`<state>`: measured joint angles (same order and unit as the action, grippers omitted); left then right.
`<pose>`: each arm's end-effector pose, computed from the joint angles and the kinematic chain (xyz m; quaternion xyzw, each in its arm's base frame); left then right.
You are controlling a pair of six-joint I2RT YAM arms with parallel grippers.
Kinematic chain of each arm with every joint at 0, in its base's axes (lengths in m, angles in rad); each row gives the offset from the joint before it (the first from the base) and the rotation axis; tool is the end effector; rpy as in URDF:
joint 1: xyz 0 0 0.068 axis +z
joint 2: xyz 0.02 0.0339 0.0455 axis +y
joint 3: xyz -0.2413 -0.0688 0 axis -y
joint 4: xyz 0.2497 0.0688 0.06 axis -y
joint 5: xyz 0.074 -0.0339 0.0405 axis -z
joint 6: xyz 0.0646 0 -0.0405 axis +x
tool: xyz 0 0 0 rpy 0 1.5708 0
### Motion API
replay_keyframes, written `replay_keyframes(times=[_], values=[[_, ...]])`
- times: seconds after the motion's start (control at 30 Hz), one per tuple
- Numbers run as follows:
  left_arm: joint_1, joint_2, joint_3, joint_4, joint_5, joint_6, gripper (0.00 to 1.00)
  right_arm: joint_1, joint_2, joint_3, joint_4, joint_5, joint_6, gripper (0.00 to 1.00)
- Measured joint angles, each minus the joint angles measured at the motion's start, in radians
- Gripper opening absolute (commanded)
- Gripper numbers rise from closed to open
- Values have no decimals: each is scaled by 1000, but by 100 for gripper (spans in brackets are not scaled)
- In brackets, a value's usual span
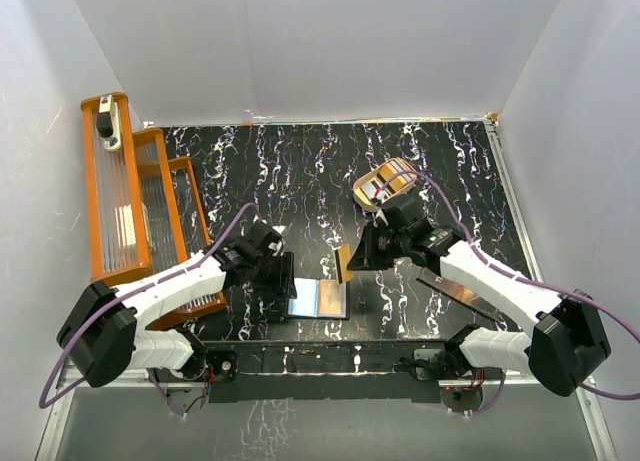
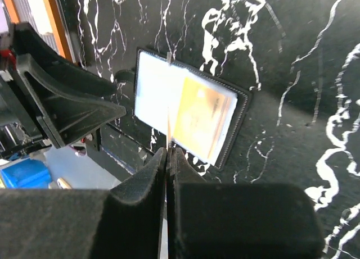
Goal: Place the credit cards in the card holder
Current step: Insert the credit card into the card holder.
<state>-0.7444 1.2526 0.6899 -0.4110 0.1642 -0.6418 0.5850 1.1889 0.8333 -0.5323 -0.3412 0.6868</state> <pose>0.1879 -0.1874 0.1463 0.0729 0.9501 -0.2476 0.1754 0.2133 0.1672 0.2021 -0.0095 0.9303 0.3247 0.1705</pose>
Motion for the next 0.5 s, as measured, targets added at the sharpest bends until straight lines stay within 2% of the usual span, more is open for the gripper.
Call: replay_keyframes(times=[0.27, 0.5], values=[[0, 20, -1, 33, 17, -8, 24, 118, 38, -121, 149, -25, 137, 0], [0, 36, -37, 74, 48, -19, 7, 134, 53, -167, 237, -23, 198, 0]])
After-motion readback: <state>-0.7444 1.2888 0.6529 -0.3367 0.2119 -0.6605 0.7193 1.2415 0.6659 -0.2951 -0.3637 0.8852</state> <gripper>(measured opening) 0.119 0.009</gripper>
